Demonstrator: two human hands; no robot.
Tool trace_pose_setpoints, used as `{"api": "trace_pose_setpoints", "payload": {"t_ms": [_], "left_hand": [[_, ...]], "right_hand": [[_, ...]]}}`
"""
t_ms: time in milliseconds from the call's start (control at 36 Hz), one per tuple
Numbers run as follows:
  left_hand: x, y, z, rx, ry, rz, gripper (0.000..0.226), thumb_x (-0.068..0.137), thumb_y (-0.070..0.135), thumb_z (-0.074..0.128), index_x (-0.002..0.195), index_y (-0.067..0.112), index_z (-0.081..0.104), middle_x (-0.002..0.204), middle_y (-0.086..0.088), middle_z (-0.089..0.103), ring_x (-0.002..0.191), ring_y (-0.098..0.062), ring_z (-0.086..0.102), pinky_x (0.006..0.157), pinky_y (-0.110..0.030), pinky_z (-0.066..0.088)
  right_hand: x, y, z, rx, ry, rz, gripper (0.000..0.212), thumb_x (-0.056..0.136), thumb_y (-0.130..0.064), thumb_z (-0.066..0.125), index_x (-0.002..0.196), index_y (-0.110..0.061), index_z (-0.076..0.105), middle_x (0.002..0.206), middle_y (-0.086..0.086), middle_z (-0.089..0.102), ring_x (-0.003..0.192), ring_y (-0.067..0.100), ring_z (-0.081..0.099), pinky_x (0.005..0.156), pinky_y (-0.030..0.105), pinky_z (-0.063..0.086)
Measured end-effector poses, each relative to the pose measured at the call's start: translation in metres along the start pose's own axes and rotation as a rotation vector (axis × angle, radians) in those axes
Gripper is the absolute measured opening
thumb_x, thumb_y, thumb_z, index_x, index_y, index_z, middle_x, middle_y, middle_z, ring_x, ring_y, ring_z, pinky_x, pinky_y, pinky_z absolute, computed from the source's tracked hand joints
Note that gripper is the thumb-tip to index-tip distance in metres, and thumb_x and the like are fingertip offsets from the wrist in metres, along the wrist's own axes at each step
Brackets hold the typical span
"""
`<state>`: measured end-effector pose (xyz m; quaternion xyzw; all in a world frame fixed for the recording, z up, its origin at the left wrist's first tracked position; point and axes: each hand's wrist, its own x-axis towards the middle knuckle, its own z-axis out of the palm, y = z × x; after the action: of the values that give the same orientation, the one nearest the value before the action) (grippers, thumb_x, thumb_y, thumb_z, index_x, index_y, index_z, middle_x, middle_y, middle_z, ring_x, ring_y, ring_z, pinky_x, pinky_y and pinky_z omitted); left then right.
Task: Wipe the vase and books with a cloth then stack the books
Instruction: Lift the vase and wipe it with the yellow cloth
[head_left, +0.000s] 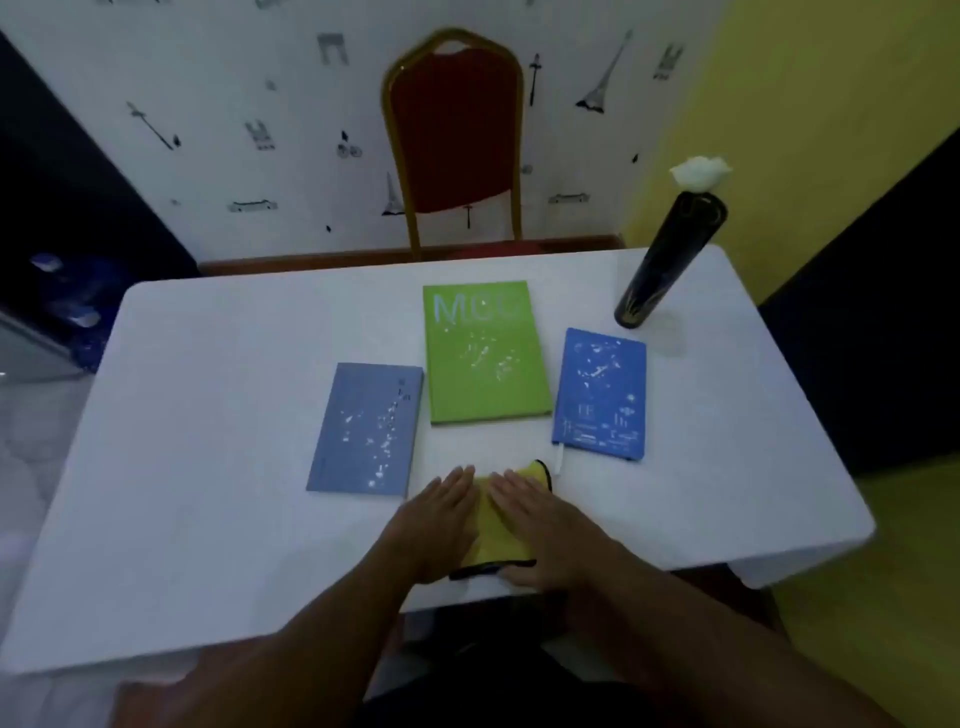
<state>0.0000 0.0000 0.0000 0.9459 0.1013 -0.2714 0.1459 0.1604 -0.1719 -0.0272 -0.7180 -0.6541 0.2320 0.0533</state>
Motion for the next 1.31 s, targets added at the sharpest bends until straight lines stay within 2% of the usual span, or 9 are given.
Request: {"api": "trace_pose_setpoints", "payload": {"t_ms": [194,306,417,528,639,750,833,944,1306], "left_hand": [[-0.005,-0.005,0.026,0.016,-0.034,0.04,0.102,0.094,0.067,0.036,0.164,0.003,0.0,0.171,-0.014,-0.014,0.161,-0.028,-0.008,0.13,-0.043,0.007],[0.002,-0.01,0.041,0.148,-0.016,0.011,0.107,0.062,0.07,0.067,0.14,-0.002,0.06,0.151,-0.024,0.053,0.138,-0.035,0.057,0.106,-0.044,0.052],[0.009,-0.001,0.039,0.107,0.04,-0.016,0.085,0.058,0.033,0.093,0.129,-0.006,0.067,0.138,-0.027,0.063,0.125,-0.038,0.066,0.094,-0.04,0.06],[0.007,-0.001,0.015,-0.111,0.012,0.006,0.064,0.106,0.017,0.044,0.163,0.001,0.017,0.172,-0.02,0.009,0.158,-0.034,0.021,0.114,-0.046,0.042],[0.004,-0.017,0.013,-0.2,0.061,0.023,0.063,0.104,0.033,0.035,0.161,0.006,0.028,0.17,-0.019,0.025,0.143,-0.037,0.047,0.1,-0.046,0.051],[0.003,-0.035,0.016,-0.235,0.174,0.05,0.062,0.098,0.037,0.039,0.145,0.0,0.055,0.147,-0.02,0.059,0.125,-0.032,0.067,0.083,-0.038,0.062],[0.001,-0.036,0.003,-0.265,0.317,0.041,0.073,0.099,0.043,0.029,0.157,-0.002,0.036,0.161,-0.019,0.042,0.146,-0.031,0.047,0.112,-0.036,0.045],[0.005,-0.033,-0.025,-0.279,0.302,-0.012,0.079,0.098,0.045,0.017,0.165,0.005,0.008,0.174,-0.013,0.009,0.161,-0.023,0.01,0.123,-0.026,0.005],[0.102,0.012,-0.089,-0.262,0.312,-0.068,0.091,0.087,0.048,0.003,0.164,0.001,0.011,0.173,-0.017,0.014,0.161,-0.028,0.013,0.13,-0.037,0.009]], "right_hand": [[0.003,-0.007,0.008,-0.068,-0.088,0.023,0.104,0.079,-0.045,0.06,0.163,-0.005,0.011,0.172,0.014,0.001,0.159,0.026,-0.002,0.126,0.037,-0.007],[0.011,-0.011,0.011,-0.091,-0.121,0.073,0.098,0.073,-0.036,0.063,0.157,0.0,0.029,0.166,0.022,0.024,0.155,0.035,0.023,0.126,0.048,0.02],[0.018,-0.019,0.014,-0.069,-0.063,0.101,0.086,0.062,-0.017,0.08,0.142,0.001,0.054,0.15,0.024,0.052,0.139,0.038,0.052,0.114,0.048,0.044],[0.026,-0.024,0.013,-0.076,0.018,0.124,0.081,0.062,-0.022,0.084,0.136,-0.002,0.06,0.144,0.021,0.059,0.132,0.036,0.058,0.114,0.044,0.04],[0.037,-0.031,0.011,-0.078,0.055,0.178,0.077,0.071,-0.034,0.083,0.136,-0.002,0.06,0.141,0.021,0.061,0.129,0.037,0.061,0.108,0.047,0.048],[0.051,-0.037,0.011,-0.049,0.099,0.237,0.075,0.046,-0.004,0.096,0.117,-0.002,0.072,0.117,0.019,0.075,0.106,0.033,0.074,0.084,0.039,0.063],[0.052,-0.035,0.006,-0.016,0.198,0.272,0.07,0.045,0.009,0.093,0.111,-0.001,0.072,0.11,0.021,0.075,0.099,0.033,0.076,0.069,0.037,0.065],[0.049,-0.025,-0.015,-0.016,0.302,0.279,0.071,0.052,0.021,0.082,0.12,0.004,0.069,0.121,0.025,0.072,0.107,0.036,0.074,0.074,0.041,0.065],[0.012,0.092,-0.083,0.079,0.56,0.269,0.087,0.059,0.026,0.074,0.14,0.002,0.057,0.145,0.02,0.058,0.131,0.036,0.059,0.1,0.039,0.05]]}}
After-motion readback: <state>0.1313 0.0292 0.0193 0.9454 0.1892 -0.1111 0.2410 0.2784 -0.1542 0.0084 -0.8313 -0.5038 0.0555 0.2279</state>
